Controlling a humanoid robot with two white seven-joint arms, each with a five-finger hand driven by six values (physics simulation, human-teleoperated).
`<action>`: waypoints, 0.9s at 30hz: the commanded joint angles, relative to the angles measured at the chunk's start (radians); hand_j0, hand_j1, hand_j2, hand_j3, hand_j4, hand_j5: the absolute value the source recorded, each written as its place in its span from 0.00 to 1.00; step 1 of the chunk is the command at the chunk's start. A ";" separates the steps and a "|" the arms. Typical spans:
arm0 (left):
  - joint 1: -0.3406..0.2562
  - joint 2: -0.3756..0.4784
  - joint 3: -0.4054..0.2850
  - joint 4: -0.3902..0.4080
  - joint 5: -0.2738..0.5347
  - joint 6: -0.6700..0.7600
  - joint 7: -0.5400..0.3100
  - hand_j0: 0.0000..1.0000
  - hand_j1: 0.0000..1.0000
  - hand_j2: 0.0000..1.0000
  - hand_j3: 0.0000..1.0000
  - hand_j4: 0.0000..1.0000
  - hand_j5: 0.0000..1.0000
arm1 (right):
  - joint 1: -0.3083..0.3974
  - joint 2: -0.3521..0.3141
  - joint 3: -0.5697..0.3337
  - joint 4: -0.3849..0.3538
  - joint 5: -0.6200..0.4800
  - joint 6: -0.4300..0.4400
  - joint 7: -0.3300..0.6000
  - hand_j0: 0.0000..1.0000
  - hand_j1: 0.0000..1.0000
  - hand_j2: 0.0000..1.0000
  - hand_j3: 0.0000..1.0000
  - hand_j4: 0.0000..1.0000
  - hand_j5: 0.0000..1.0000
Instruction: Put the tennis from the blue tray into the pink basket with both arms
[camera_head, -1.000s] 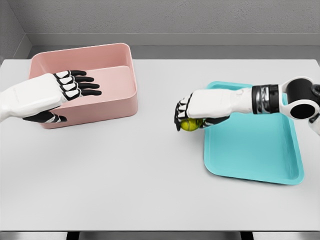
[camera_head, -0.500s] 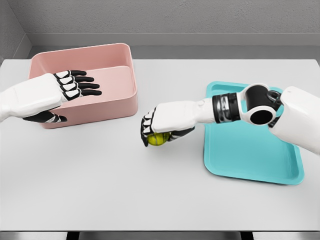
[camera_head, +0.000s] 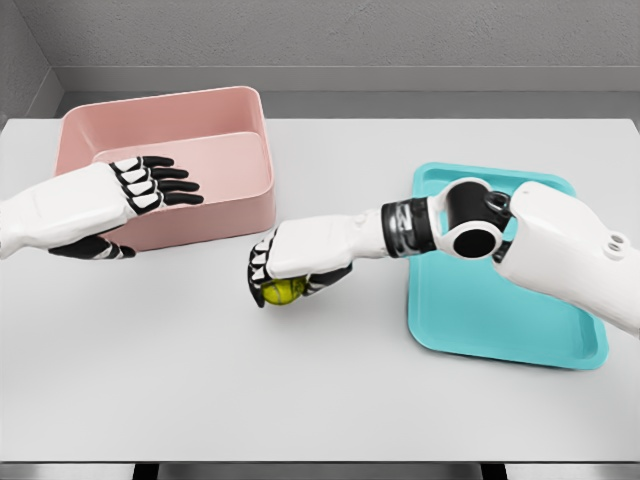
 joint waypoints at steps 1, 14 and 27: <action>0.000 0.002 0.005 -0.001 0.010 0.000 0.002 1.00 1.00 1.00 1.00 1.00 1.00 | 0.000 0.014 0.009 0.016 -0.004 0.004 -0.001 0.55 0.55 0.55 0.55 0.55 0.55; -0.002 0.015 0.006 -0.001 0.008 0.000 0.001 1.00 1.00 1.00 1.00 1.00 1.00 | 0.006 0.045 0.047 0.102 0.001 0.004 -0.002 0.55 0.55 0.55 0.55 0.55 0.55; 0.041 0.058 0.129 -0.001 0.016 0.000 0.002 1.00 1.00 1.00 1.00 1.00 1.00 | 0.006 0.080 0.061 0.139 0.005 0.005 -0.002 0.55 0.55 0.55 0.55 0.55 0.55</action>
